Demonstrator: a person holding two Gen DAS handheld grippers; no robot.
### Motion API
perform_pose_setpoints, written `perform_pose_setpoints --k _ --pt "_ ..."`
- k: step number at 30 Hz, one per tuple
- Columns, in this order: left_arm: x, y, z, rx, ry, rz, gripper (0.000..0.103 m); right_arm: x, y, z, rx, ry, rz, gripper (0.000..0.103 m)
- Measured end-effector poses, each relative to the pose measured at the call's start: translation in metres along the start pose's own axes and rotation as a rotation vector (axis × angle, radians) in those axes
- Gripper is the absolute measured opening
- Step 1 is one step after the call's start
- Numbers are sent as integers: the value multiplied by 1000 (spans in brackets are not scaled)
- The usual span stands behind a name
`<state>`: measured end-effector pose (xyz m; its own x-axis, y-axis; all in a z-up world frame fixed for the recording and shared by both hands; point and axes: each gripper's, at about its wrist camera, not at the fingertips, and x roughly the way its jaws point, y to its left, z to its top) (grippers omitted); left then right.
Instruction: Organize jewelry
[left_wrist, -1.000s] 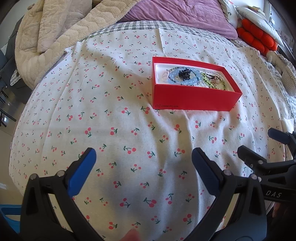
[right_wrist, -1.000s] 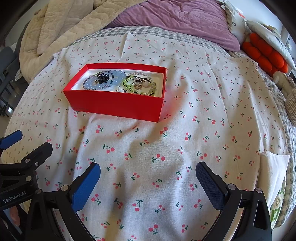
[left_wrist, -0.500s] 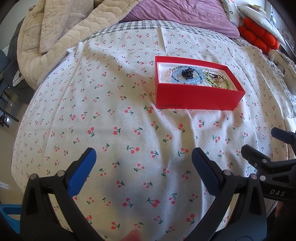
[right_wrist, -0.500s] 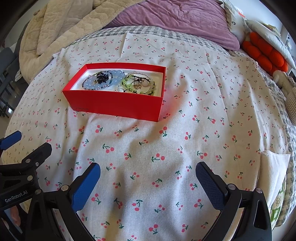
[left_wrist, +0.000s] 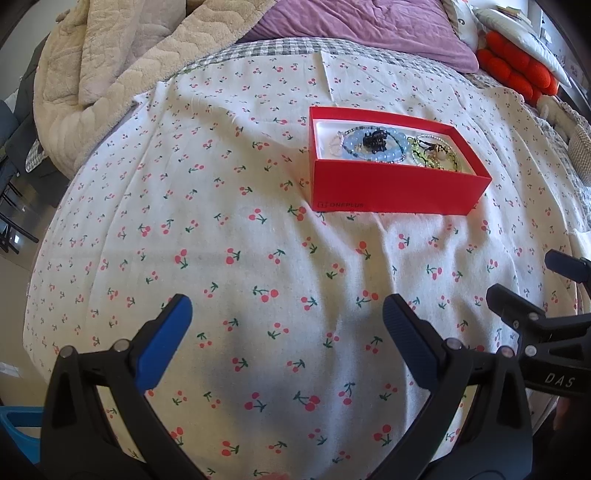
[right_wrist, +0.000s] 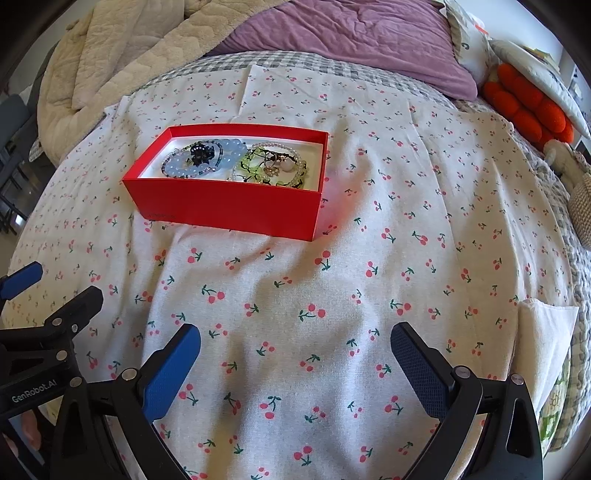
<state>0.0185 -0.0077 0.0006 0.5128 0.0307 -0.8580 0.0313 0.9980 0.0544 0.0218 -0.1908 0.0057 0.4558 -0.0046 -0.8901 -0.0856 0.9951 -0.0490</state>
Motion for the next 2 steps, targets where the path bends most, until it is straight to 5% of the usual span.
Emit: perform_pose_setpoints --k 2 --pt "3 1 -2 -7 3 -6 103 3 -2 -2 5 5 -2 103"
